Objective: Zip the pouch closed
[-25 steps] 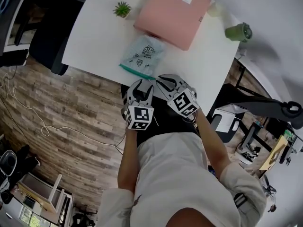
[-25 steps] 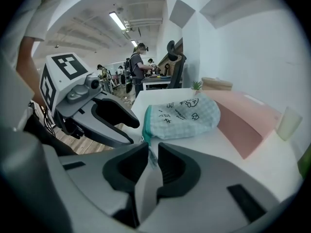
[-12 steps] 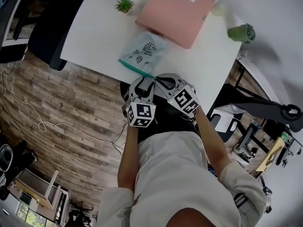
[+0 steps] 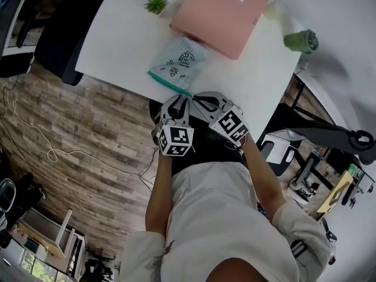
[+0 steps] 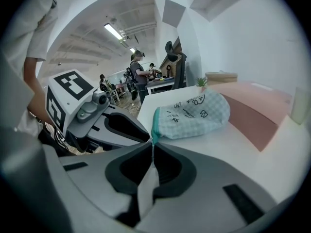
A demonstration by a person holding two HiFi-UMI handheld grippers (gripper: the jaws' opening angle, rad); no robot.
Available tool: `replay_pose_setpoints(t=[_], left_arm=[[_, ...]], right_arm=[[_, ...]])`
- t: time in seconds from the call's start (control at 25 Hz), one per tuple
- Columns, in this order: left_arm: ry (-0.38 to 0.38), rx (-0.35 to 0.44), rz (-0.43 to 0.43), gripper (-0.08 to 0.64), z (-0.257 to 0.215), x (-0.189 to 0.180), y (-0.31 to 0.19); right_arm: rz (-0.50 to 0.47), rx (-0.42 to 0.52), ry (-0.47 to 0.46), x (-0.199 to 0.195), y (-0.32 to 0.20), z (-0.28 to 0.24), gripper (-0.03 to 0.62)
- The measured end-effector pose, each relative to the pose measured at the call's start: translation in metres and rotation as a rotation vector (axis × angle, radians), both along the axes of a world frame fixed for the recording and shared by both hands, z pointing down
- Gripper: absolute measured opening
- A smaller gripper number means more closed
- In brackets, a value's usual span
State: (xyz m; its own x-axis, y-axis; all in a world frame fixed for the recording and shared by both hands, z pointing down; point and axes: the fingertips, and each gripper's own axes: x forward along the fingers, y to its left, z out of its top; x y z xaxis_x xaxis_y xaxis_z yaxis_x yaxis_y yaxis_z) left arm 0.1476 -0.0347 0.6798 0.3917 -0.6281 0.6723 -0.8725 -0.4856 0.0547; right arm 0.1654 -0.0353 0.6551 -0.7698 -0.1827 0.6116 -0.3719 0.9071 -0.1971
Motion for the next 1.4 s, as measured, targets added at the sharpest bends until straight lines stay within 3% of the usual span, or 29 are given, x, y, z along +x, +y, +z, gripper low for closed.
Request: replay_pose_setpoints(t=[0.36,0.56,0.64,1.4], left_arm=[[0.008,-0.026,0.033,-0.002,0.001,0.002,0.002],[0.025,-0.038,0.067,-0.003,0.000,0.003,0.002],[0.026,-0.039,0.072,-0.003,-0.001,0.003,0.002],[0.043,-0.040,0.051,-0.005,-0.008,-0.007,-0.004]], right_arm=[[0.024,0.038,0.067,0.008,-0.005,0.010,0.023],[-0.003,0.055,0.143,0.006,-0.006,0.019,0.067],[-0.019,0.074,0.170,0.006,-0.006,0.019,0.036],[0.016,0.065,0.182,0.011,-0.008,0.017,0.017]])
